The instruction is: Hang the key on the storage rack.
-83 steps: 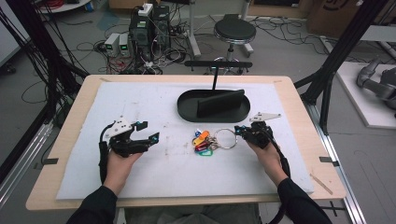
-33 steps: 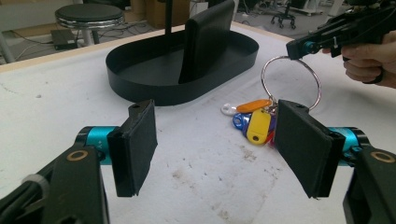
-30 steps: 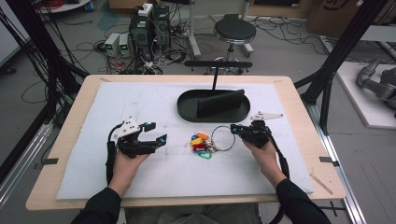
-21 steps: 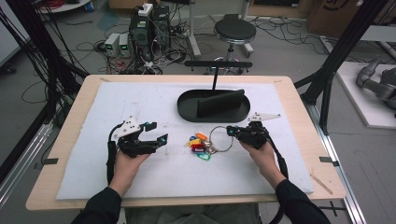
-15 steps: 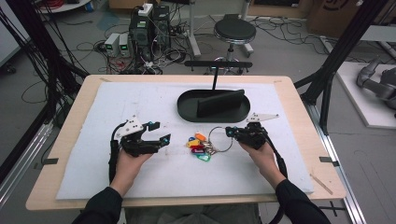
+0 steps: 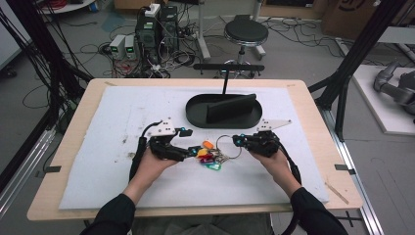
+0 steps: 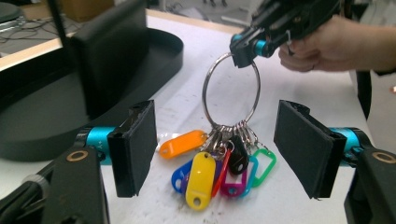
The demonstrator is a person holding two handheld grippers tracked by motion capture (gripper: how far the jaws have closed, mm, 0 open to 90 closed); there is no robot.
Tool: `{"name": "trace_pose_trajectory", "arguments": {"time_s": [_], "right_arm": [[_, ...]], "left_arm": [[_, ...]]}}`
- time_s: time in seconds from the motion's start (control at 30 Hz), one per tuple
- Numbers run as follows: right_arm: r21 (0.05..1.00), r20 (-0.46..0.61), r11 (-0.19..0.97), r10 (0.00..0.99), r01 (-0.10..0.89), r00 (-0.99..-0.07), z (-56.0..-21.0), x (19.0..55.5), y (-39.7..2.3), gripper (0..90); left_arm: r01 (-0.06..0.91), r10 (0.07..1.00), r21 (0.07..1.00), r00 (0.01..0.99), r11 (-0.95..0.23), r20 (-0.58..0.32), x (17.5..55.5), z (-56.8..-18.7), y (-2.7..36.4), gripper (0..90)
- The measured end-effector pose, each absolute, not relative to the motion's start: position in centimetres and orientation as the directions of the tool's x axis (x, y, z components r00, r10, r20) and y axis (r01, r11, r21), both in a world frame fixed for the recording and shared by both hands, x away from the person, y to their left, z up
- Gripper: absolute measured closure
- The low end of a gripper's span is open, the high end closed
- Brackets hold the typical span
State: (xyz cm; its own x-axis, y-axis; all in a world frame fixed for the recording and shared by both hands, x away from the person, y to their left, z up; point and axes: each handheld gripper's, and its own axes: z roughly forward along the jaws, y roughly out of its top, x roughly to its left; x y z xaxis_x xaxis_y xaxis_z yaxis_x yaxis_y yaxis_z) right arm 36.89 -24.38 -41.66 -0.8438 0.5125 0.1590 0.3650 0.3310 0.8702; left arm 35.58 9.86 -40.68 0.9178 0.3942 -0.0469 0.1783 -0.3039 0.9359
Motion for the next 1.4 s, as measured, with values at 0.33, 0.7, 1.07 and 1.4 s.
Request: {"name": "trace_pose_trajectory", "arguments": {"time_s": [0.33, 0.7, 1.07, 1.4], "right_arm": [[0.886, 0.120, 0.356, 0.446, 0.299, -0.887, -40.9, 36.3, -23.9, 88.3], [0.906, 0.102, 0.352, 0.360, 0.236, -0.927, -38.9, 35.8, -23.2, 88.3], [0.912, 0.101, 0.352, 0.300, 0.209, -0.948, -38.0, 35.5, -22.7, 88.3], [0.912, 0.108, 0.353, 0.287, 0.210, -0.952, -38.0, 35.5, -22.7, 88.3]], "left_arm": [[0.148, 0.356, 0.928, 0.934, -0.342, -0.018, 37.4, -41.6, 6.7, 39.9], [0.081, 0.279, 0.957, 0.960, -0.277, -0.001, 36.9, -40.7, 6.2, 38.8], [0.035, 0.238, 0.958, 0.971, -0.286, 0.036, 36.5, -40.1, 6.4, 59.6], [0.002, 0.218, 0.953, 0.974, -0.304, 0.067, 36.4, -39.9, 6.4, 73.8]]}}
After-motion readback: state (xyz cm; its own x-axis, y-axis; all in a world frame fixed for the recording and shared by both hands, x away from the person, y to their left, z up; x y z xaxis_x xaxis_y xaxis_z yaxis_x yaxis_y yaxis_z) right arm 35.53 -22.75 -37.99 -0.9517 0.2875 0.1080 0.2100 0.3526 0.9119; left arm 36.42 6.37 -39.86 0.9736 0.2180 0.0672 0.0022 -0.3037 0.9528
